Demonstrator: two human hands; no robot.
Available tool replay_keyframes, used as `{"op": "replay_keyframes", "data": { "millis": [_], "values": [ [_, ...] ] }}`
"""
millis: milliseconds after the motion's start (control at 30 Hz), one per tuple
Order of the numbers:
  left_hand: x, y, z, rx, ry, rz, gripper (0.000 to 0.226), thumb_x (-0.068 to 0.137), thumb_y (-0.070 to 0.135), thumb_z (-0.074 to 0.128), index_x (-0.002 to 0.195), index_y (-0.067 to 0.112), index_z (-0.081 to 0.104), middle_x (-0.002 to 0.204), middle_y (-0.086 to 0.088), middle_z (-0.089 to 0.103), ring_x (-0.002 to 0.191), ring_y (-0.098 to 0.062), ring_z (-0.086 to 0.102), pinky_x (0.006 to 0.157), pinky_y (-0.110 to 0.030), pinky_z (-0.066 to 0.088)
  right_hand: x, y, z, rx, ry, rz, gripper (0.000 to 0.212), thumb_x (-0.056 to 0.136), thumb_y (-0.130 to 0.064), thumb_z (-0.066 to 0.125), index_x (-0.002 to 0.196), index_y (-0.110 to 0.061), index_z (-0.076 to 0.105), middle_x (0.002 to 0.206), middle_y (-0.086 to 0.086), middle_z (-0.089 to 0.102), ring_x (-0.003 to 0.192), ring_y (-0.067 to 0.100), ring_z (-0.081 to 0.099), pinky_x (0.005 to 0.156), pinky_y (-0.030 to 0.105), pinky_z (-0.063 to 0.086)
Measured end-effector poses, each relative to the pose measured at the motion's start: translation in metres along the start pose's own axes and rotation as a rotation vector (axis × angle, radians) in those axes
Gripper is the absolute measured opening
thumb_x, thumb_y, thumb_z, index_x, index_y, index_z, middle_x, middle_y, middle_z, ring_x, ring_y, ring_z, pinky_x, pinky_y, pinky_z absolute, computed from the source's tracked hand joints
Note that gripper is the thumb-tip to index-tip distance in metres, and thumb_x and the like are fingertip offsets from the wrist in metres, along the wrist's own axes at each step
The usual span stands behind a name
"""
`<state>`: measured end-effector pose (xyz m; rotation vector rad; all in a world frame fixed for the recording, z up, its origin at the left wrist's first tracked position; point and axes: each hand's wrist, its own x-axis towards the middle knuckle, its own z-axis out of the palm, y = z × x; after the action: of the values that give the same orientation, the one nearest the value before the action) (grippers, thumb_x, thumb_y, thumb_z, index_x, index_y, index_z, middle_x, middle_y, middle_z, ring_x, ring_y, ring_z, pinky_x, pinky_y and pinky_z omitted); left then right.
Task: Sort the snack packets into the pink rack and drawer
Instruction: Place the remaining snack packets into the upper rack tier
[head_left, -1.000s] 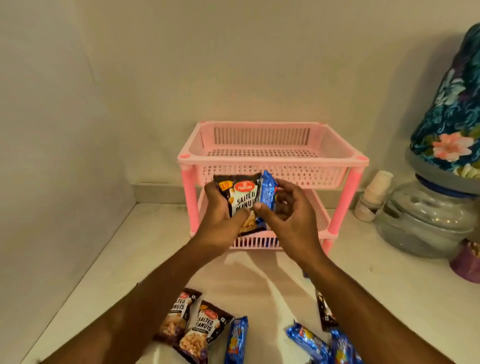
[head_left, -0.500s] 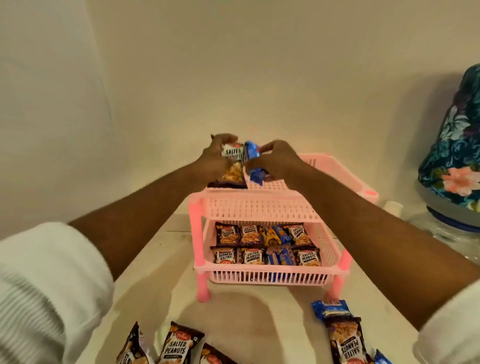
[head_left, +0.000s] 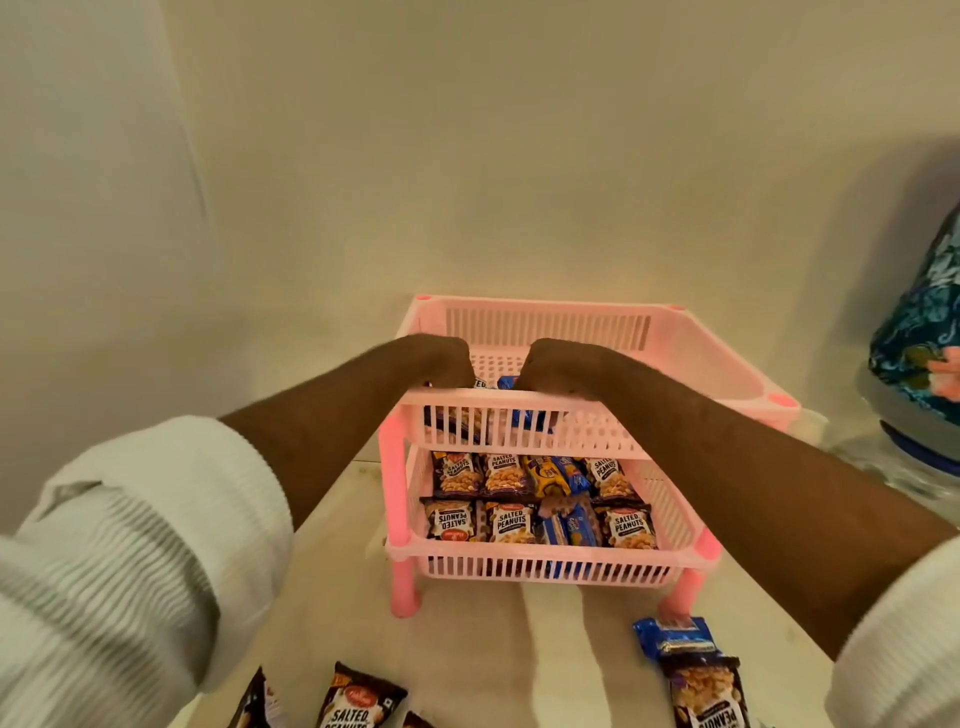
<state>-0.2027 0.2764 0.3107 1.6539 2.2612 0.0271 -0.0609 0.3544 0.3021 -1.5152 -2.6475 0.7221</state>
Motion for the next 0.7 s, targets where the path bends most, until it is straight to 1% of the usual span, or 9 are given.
{"op": "replay_keyframes", "data": {
  "millis": [67, 133, 233, 267, 333, 367, 500, 600, 700],
  "values": [
    [0.006, -0.002, 0.0, 0.127, 0.041, 0.038, 0.047, 0.094, 0.022, 0.058, 0.138, 0.006, 0.052, 0.139, -0.01, 0.056, 0.121, -0.026, 0.058, 0.1, -0.036, 0.049, 0.003, -0.002, 0.0, -0.001, -0.047, 0.011, 0.034, 0.091, -0.03, 0.069, 0.099, 0.003, 0.07, 0.102, 0.013, 0.072, 0.079, 0.024, 0.067, 0.058, 0.03, 0.043],
    [0.008, -0.006, -0.002, 0.18, 0.124, 0.12, 0.052, 0.091, 0.025, 0.066, 0.139, 0.012, 0.053, 0.144, -0.008, 0.052, 0.128, -0.026, 0.052, 0.104, -0.034, 0.044, 0.002, -0.005, 0.0, 0.002, -0.068, 0.022, 0.038, 0.09, -0.031, 0.071, 0.11, 0.001, 0.07, 0.111, 0.011, 0.072, 0.1, 0.028, 0.07, 0.069, 0.032, 0.05],
    [0.008, -0.014, -0.006, 0.212, 0.151, 0.226, 0.043, 0.088, 0.018, 0.069, 0.131, 0.02, 0.063, 0.138, -0.004, 0.059, 0.122, -0.024, 0.057, 0.101, -0.034, 0.048, 0.004, -0.007, -0.003, 0.04, -0.091, 0.06, 0.044, 0.085, -0.032, 0.076, 0.114, -0.001, 0.068, 0.113, 0.011, 0.072, 0.102, 0.031, 0.07, 0.09, 0.04, 0.057],
    [0.007, -0.016, -0.006, 0.224, 0.131, 0.235, 0.041, 0.089, 0.016, 0.067, 0.129, 0.021, 0.065, 0.136, -0.004, 0.061, 0.119, -0.023, 0.058, 0.1, -0.033, 0.049, 0.004, -0.008, -0.004, 0.075, -0.104, 0.079, 0.044, 0.084, -0.03, 0.078, 0.115, -0.001, 0.067, 0.114, 0.012, 0.072, 0.1, 0.032, 0.071, 0.093, 0.044, 0.057],
    [0.006, -0.019, -0.007, 0.236, 0.113, 0.236, 0.04, 0.09, 0.018, 0.066, 0.13, 0.021, 0.064, 0.135, -0.003, 0.062, 0.118, -0.023, 0.059, 0.098, -0.032, 0.05, 0.006, -0.007, -0.003, 0.092, -0.101, 0.102, 0.041, 0.085, -0.025, 0.077, 0.115, 0.0, 0.065, 0.11, 0.013, 0.073, 0.096, 0.032, 0.072, 0.091, 0.047, 0.058],
    [0.006, -0.02, -0.007, 0.233, 0.117, 0.234, 0.04, 0.09, 0.019, 0.066, 0.13, 0.021, 0.064, 0.135, -0.004, 0.062, 0.118, -0.023, 0.059, 0.098, -0.032, 0.049, 0.006, -0.007, -0.002, 0.065, -0.083, 0.095, 0.038, 0.086, -0.024, 0.076, 0.113, 0.0, 0.066, 0.107, 0.013, 0.073, 0.094, 0.031, 0.073, 0.088, 0.044, 0.059],
    [0.01, -0.021, -0.006, 0.209, 0.124, 0.228, 0.04, 0.089, 0.022, 0.068, 0.129, 0.018, 0.066, 0.132, -0.005, 0.063, 0.117, -0.022, 0.06, 0.096, -0.031, 0.05, 0.003, -0.011, 0.002, -0.014, 0.0, 0.053, 0.03, 0.085, -0.027, 0.076, 0.1, -0.002, 0.067, 0.096, 0.009, 0.071, 0.08, 0.023, 0.069, 0.061, 0.028, 0.05],
    [0.01, -0.02, -0.005, 0.187, 0.129, 0.219, 0.041, 0.089, 0.022, 0.068, 0.13, 0.017, 0.064, 0.134, -0.006, 0.062, 0.118, -0.023, 0.06, 0.096, -0.031, 0.05, 0.004, -0.011, 0.003, -0.032, 0.013, 0.054, 0.033, 0.084, -0.031, 0.077, 0.1, -0.004, 0.068, 0.095, 0.008, 0.07, 0.084, 0.024, 0.069, 0.06, 0.027, 0.048],
    [0.007, -0.023, -0.007, 0.171, 0.174, 0.231, 0.046, 0.089, 0.026, 0.068, 0.133, 0.017, 0.06, 0.138, -0.007, 0.056, 0.123, -0.025, 0.055, 0.102, -0.034, 0.047, 0.002, -0.01, 0.003, -0.046, 0.039, 0.037, 0.044, 0.082, -0.045, 0.077, 0.097, -0.004, 0.068, 0.091, 0.007, 0.07, 0.081, 0.022, 0.065, 0.056, 0.026, 0.043]
  ]
}}
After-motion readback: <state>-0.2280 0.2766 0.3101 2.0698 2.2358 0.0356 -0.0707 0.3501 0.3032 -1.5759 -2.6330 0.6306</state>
